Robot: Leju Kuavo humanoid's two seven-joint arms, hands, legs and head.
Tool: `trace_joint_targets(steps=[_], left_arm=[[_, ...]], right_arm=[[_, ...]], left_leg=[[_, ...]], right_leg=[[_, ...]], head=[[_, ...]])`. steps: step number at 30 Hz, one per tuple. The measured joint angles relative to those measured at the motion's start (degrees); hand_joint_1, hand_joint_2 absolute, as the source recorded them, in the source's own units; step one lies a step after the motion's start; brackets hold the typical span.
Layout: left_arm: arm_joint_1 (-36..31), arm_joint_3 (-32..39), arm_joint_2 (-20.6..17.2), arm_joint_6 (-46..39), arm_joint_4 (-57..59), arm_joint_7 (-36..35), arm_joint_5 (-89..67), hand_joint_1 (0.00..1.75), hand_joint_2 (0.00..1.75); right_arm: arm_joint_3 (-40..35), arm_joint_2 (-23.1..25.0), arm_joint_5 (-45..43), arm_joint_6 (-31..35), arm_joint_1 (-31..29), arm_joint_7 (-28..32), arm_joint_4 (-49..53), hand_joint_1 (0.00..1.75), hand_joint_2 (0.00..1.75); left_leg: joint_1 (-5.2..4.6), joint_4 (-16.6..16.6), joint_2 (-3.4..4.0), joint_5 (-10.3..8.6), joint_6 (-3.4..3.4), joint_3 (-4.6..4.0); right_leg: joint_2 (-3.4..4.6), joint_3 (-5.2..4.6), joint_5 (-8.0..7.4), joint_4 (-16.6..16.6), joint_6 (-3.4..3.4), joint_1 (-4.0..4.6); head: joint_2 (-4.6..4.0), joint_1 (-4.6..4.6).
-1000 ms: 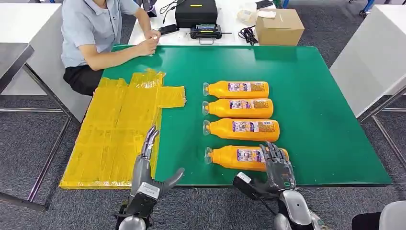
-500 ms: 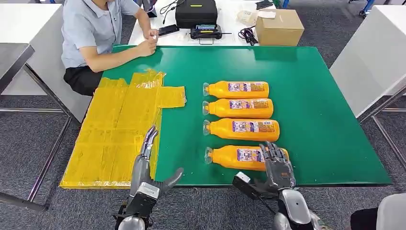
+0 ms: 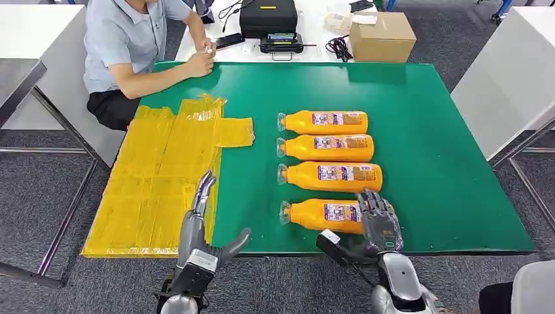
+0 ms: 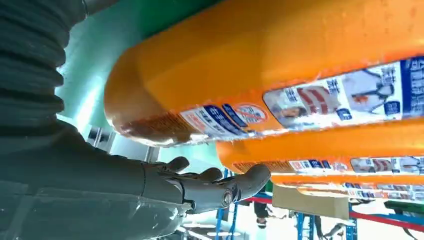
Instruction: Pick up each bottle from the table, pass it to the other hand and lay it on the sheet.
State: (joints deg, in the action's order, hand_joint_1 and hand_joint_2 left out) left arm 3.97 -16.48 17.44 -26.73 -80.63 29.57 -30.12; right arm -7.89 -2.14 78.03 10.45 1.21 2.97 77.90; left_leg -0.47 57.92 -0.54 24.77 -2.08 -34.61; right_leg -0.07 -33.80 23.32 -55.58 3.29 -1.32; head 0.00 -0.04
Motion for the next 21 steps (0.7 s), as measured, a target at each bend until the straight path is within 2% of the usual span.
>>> trace_joint_targets(steps=[21], left_arm=[[0.51,0.46,0.02,0.85,-1.66,-0.72,-1.49,0.00,1.75]], right_arm=[[1.77,0.96,1.53,-1.11,-0.07,-1.79,-0.61,0.00,1.75]], left_leg=[[0.00,0.00,0.01,0.01,0.01,-0.02]], right_leg=[[0.01,-0.04,0.00,0.00,0.00,0.00]], head=[[0.00,-0.02]])
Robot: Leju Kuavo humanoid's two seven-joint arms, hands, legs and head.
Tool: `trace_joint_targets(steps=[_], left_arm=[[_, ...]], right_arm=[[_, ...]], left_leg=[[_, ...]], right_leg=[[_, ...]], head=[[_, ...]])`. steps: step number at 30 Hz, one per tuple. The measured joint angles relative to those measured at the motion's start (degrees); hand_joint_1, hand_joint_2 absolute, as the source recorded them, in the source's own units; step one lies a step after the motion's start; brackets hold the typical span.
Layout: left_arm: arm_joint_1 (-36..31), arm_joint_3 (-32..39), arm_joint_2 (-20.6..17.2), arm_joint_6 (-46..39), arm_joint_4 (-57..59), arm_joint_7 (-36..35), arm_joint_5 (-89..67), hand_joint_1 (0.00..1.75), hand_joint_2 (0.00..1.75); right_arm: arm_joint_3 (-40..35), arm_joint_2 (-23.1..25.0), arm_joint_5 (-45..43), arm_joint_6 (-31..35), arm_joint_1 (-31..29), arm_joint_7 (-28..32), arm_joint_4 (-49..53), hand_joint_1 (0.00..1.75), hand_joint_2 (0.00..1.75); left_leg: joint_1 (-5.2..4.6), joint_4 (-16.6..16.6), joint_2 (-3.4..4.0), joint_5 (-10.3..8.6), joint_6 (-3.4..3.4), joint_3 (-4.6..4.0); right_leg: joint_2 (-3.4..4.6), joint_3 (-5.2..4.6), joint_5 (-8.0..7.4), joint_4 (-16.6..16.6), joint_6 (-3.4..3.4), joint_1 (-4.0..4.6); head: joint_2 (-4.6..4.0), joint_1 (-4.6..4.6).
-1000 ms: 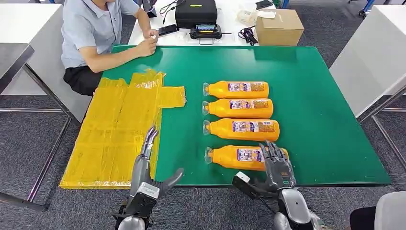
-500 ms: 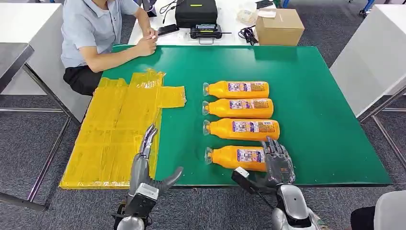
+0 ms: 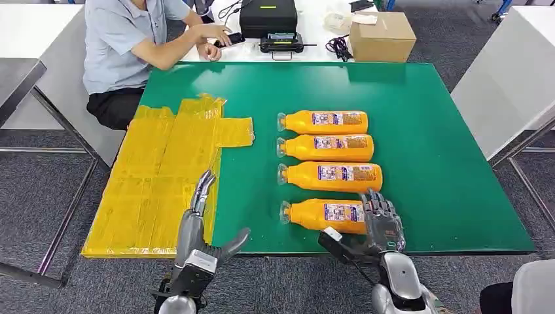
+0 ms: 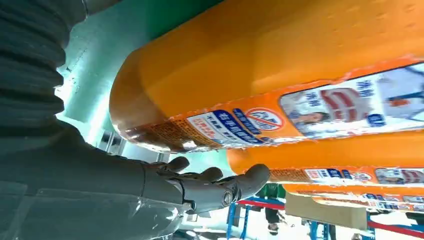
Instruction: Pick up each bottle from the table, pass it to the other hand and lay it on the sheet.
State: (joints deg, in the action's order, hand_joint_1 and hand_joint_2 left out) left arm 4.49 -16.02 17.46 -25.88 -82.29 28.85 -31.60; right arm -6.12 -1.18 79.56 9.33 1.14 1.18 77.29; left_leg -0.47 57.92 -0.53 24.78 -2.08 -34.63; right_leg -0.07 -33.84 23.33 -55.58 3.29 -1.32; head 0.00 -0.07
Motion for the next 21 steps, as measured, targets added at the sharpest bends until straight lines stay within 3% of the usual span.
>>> trace_joint_targets(steps=[15,16,17,21], left_arm=[[0.33,0.31,0.04,0.52,-0.63,-0.02,-0.20,0.00,1.75],[0.33,0.31,0.04,0.52,-0.63,-0.02,-0.20,0.00,1.75],[0.33,0.31,0.04,0.52,-0.63,-0.02,-0.20,0.00,1.75],[0.29,0.28,0.04,0.65,-0.63,0.07,-0.20,0.00,1.75]], right_arm=[[2.65,-0.96,0.87,-0.55,-1.36,-0.20,-2.01,0.00,1.75],[2.73,-0.96,0.79,-0.52,-1.53,-0.02,-2.36,0.19,1.75],[2.78,-0.96,0.68,-0.44,-1.69,0.07,-2.73,1.71,1.75],[2.99,-1.01,-1.26,-1.11,-2.29,1.33,-4.63,1.75,1.75]], left_leg=[[-0.01,0.00,0.00,0.00,-0.01,0.07],[0.00,0.00,0.00,0.00,-0.01,0.07],[0.00,0.00,0.00,0.00,-0.01,0.08],[0.00,0.00,0.03,0.00,0.00,0.11]], right_leg=[[0.00,0.06,-0.01,0.01,0.00,-0.01],[0.00,0.06,-0.01,0.01,0.00,0.00],[0.00,0.07,-0.01,0.01,0.00,0.00],[0.01,0.07,-0.01,0.01,0.00,0.00]], head=[[0.00,0.00],[0.00,0.00],[0.00,0.00],[0.00,0.00]])
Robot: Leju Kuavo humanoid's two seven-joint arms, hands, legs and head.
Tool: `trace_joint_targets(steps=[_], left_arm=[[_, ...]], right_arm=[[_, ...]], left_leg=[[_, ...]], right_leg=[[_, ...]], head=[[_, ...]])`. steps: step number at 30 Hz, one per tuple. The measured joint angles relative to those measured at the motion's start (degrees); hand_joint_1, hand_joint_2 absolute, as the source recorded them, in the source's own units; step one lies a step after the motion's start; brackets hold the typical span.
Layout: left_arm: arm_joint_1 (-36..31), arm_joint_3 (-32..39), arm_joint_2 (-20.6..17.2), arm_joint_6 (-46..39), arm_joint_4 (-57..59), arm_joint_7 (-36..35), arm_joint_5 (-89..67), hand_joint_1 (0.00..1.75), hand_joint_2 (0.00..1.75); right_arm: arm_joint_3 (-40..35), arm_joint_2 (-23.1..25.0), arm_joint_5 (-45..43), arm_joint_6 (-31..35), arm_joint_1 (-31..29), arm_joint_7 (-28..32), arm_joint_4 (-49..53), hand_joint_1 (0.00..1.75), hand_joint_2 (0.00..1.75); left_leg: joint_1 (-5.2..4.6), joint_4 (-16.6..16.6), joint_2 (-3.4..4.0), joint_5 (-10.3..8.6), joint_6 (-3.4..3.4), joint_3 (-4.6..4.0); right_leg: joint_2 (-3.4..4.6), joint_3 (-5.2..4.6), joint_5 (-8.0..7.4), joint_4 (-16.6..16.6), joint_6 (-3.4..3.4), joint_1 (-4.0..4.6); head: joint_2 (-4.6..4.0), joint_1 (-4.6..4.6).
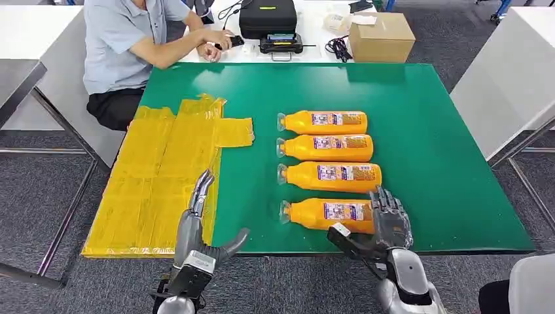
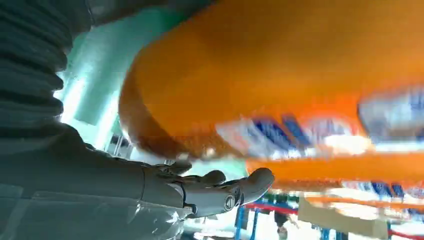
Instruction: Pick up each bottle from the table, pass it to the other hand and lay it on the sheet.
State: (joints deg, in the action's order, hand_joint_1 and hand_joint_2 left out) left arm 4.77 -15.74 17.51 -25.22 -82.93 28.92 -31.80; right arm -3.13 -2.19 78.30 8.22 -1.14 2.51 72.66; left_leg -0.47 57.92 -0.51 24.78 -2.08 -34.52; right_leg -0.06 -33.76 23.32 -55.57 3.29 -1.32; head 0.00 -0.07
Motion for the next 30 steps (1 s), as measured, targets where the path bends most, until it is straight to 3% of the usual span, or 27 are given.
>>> trace_joint_targets(steps=[21,30], left_arm=[[-0.56,-0.13,0.00,0.24,0.70,1.01,0.70,0.00,1.75],[-0.71,0.15,0.28,0.42,0.83,3.32,11.79,0.00,1.75]], right_arm=[[1.58,-1.77,-9.73,-0.55,-2.58,5.88,-5.67,1.75,1.75],[3.13,-0.51,-25.35,-1.74,-0.14,17.63,-3.64,1.75,1.75]], left_leg=[[0.00,0.00,-0.01,0.02,0.00,0.37],[0.01,0.00,0.04,0.06,0.03,0.38]], right_leg=[[-0.01,0.32,0.02,0.04,0.00,0.00],[0.02,0.34,0.01,0.04,0.00,0.02]], head=[[0.00,0.00],[0.00,0.00]])
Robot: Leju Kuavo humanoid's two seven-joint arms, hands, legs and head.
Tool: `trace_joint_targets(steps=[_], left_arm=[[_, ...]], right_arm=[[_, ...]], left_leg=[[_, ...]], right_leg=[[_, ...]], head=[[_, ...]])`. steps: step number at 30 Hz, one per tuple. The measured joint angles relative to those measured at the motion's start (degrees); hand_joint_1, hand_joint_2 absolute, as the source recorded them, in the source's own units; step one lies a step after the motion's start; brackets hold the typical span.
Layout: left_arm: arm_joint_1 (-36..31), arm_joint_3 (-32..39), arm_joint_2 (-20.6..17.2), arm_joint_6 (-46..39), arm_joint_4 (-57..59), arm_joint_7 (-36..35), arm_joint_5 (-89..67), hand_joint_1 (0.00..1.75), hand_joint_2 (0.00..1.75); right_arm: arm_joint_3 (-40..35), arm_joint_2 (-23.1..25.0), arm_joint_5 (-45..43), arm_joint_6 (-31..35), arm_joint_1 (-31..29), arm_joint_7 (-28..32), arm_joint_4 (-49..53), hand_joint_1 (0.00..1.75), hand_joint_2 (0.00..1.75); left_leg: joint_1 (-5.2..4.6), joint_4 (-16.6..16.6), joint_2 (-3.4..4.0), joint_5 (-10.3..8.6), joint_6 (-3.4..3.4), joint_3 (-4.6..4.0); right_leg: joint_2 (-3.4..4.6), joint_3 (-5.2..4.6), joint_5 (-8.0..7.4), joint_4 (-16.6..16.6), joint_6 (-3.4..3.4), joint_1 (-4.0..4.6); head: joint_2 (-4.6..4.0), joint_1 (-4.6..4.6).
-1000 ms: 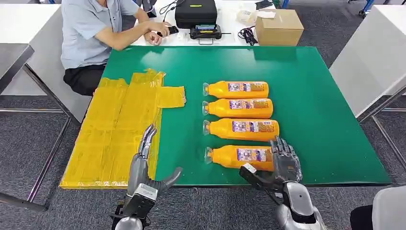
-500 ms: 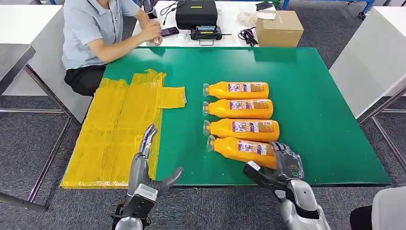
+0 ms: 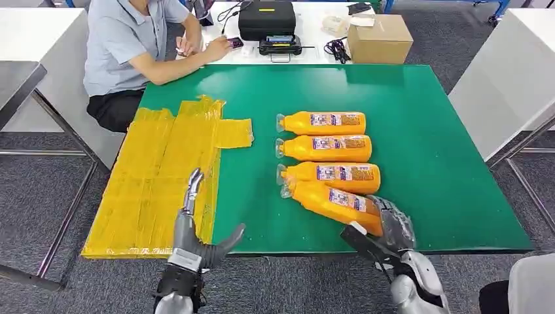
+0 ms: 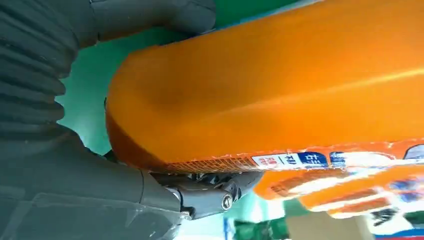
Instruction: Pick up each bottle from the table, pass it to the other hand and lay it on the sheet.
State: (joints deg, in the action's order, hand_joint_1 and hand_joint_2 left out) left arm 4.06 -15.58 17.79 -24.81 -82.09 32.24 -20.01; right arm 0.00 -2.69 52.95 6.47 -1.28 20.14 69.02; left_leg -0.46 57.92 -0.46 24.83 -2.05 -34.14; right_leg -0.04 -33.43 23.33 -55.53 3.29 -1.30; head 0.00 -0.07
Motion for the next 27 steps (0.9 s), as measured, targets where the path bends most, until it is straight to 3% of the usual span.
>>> trace_joint_targets(steps=[8,21,27], left_arm=[[0.01,0.13,0.13,-1.01,-0.02,1.47,5.43,0.00,1.75],[0.01,1.44,0.50,0.44,0.28,0.79,12.34,0.00,1.75],[-0.19,2.01,0.59,8.79,1.47,-4.75,23.28,0.00,1.75]], right_arm=[[-0.68,2.96,-4.49,-0.79,4.26,2.41,7.18,1.75,1.75],[-1.03,5.07,-7.05,-0.33,6.38,4.12,13.45,1.75,1.75],[-0.50,6.19,-12.50,-0.54,6.33,6.85,14.65,1.75,1.75]], left_leg=[[0.03,-0.01,-0.06,-0.04,0.00,-0.28],[-0.01,0.00,-0.06,-0.02,0.00,-0.48],[-0.01,-0.01,-0.06,-0.02,-0.01,-0.49]], right_leg=[[-0.02,-0.20,0.00,-0.03,0.00,0.03],[-0.02,-0.43,0.00,-0.02,0.00,-0.02],[-0.02,-0.43,0.01,-0.02,0.00,-0.02]], head=[[0.00,0.02],[0.00,0.02],[0.00,0.00]])
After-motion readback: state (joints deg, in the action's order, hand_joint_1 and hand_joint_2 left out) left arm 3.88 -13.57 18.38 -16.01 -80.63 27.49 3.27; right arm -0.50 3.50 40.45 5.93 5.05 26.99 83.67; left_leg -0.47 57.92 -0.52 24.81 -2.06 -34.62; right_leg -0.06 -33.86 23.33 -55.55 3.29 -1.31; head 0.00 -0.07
